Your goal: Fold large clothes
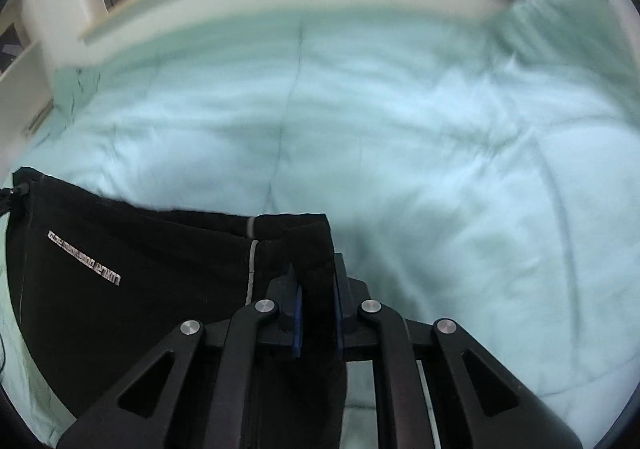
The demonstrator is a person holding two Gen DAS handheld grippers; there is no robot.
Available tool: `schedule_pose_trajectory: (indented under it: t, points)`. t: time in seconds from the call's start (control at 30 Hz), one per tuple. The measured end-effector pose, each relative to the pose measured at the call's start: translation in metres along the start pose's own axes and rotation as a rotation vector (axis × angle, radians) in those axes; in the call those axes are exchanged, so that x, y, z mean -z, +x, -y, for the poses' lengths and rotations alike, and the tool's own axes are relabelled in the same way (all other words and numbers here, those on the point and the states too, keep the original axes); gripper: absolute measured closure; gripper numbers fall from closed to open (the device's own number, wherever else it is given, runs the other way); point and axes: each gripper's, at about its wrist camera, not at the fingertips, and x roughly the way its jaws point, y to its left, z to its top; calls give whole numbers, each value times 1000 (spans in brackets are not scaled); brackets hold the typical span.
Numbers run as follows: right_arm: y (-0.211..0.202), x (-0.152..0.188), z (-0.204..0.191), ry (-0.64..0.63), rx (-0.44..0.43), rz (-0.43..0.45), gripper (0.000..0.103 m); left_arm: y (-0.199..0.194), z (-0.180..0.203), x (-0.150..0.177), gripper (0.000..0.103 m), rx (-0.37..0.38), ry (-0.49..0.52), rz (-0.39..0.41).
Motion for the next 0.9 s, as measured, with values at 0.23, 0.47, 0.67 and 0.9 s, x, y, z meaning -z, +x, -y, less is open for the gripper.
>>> schedule_pose_trajectory:
  t: [0.23, 0.47, 0.67, 0.9]
  points:
    - [109, -26, -11, 27, 80, -155, 91, 78, -34, -18, 91, -165, -102, -73]
    - [172, 11, -14, 55, 70, -298, 89, 139, -78, 11, 82, -200, -178, -215]
    - [143, 7, 20, 184, 8, -302, 61, 109, -105, -1, 58, -101, -329, -182]
    - [29, 25, 26, 231, -28, -185, 58, 38, -102, 9, 55, -218, -297, -129]
